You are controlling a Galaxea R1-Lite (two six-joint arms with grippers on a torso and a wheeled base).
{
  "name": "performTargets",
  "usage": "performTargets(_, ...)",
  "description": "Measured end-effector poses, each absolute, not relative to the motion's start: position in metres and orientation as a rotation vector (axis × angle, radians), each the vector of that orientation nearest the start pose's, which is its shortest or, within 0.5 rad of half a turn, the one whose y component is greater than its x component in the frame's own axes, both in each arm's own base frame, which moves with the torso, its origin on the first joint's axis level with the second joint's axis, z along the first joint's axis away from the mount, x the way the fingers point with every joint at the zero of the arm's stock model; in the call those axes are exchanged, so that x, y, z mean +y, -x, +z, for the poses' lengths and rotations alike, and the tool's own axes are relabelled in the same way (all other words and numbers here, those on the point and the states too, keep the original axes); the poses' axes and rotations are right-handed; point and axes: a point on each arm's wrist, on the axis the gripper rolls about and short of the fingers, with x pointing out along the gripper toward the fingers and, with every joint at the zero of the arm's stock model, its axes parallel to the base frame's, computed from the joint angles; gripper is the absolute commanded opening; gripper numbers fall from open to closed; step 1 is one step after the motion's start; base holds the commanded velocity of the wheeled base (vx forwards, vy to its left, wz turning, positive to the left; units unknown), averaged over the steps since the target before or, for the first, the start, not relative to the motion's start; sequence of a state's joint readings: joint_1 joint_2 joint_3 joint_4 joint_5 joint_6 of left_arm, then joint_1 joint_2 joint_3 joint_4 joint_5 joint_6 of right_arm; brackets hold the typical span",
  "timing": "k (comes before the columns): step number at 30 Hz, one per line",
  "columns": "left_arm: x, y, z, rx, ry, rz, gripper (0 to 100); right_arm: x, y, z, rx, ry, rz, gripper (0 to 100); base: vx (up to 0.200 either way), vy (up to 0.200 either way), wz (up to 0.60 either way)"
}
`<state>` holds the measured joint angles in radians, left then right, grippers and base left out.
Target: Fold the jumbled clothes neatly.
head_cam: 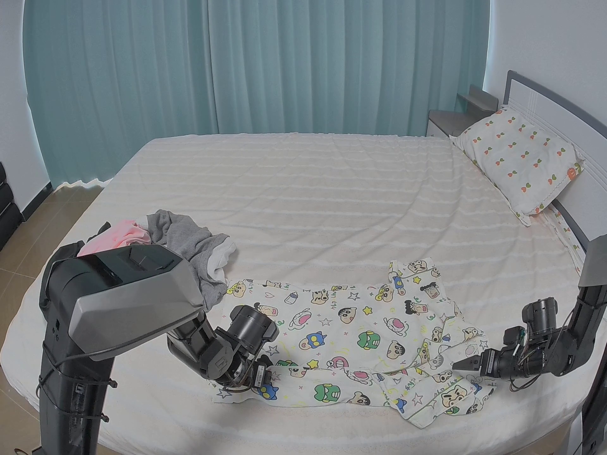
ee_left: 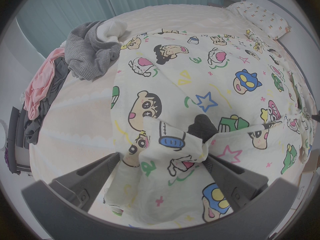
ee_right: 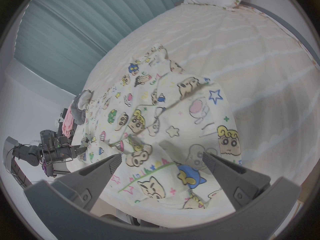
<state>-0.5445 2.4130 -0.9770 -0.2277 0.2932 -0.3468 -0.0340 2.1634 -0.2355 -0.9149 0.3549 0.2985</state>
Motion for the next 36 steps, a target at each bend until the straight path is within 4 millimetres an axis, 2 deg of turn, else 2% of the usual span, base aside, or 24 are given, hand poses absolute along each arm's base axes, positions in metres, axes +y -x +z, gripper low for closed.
performTargets(11,-0.180,-0.310,-0.058,1.116,-0.182,-0.025,100,0.006,-0.232,-0.036,1.073,-0.439,0.172,100,0.000,0.000,0.00)
performTargets(12,-0.180,-0.310,-0.058,1.116,-0.182,-0.025,100,0.007,-0.232,-0.036,1.073,-0.439,0.174,0,0.000,0.000,0.00)
performTargets(27,-0.180,-0.310,-0.058,1.116,-0.181,-0.025,100,0.008,-0.227,-0.033,1.076,-0.436,0.169,0,0.000,0.000,0.00)
performTargets(36,-0.180,-0.310,-0.058,1.117,-0.181,-0.024,100,0.010,-0.212,-0.010,1.027,-0.456,0.170,0,0.000,0.000,0.00)
